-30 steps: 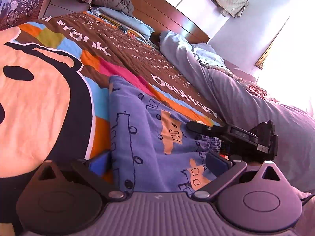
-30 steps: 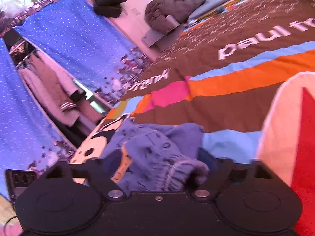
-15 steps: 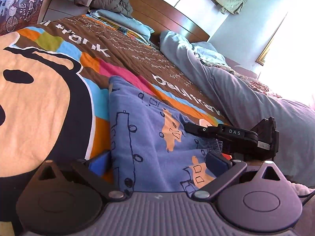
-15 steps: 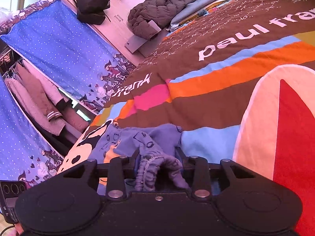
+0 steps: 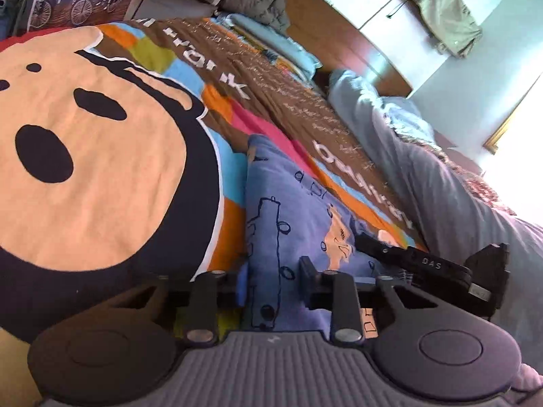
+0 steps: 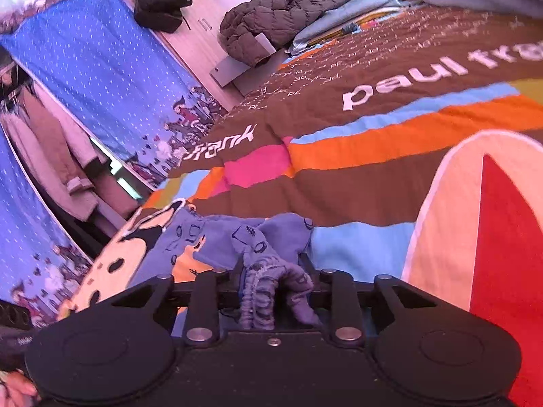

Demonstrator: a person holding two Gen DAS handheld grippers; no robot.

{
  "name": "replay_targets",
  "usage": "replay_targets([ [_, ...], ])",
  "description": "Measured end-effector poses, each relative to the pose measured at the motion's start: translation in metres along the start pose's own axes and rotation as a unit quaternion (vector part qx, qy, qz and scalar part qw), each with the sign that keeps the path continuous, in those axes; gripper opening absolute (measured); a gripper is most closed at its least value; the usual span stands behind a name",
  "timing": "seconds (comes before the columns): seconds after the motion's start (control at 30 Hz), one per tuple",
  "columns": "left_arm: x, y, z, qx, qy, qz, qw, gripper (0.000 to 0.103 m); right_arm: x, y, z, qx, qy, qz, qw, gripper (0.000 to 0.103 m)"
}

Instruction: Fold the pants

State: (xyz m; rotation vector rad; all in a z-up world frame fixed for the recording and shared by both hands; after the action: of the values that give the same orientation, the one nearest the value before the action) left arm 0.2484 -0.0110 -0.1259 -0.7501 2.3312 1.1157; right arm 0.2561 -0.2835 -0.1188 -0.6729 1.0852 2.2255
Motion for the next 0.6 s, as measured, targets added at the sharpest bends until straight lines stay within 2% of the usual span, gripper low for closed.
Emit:
replay_targets([
  [0.17, -0.007, 0.011, -0.012, -0.024, 0.002, 0.003, 0.9997, 0.022, -0.003, 0.013, 0.021, 0.021, 0.008, -0.015, 1.0, 0.018],
  [0.33, -0.025, 0.048, -0.016, -0.052, -0.04, -0.017, 0.9977, 0.021, -0.014, 0.023, 0.06, 0.009, 0.036, -0.022, 0.999, 0.017],
  [0.47, -0.046, 0.088, 0.004, -0.072, -0.042, -0.036, 0.9959, 0.021, -0.014, 0.016, 0.103, -0.015, 0.061, -0.02, 0.998, 0.017],
  [0.6, -0.051, 0.115, 0.035, -0.099, -0.026, -0.03, 0.9943, 0.021, -0.005, 0.0, 0.131, -0.033, 0.064, -0.006, 0.997, 0.017],
])
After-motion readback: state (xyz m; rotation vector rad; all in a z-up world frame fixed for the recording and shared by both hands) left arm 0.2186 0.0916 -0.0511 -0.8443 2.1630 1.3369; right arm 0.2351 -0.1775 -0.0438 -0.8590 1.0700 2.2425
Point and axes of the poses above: each gripper's, at about its wrist camera, not at the fingertips, and y roughly against the way its jaws point, z to its left, x to its underside, the point moved 8 cm from there along -y, roughly the way its jaws point, and after that the axes turned 1 degree about z, right-handed, at the moved point
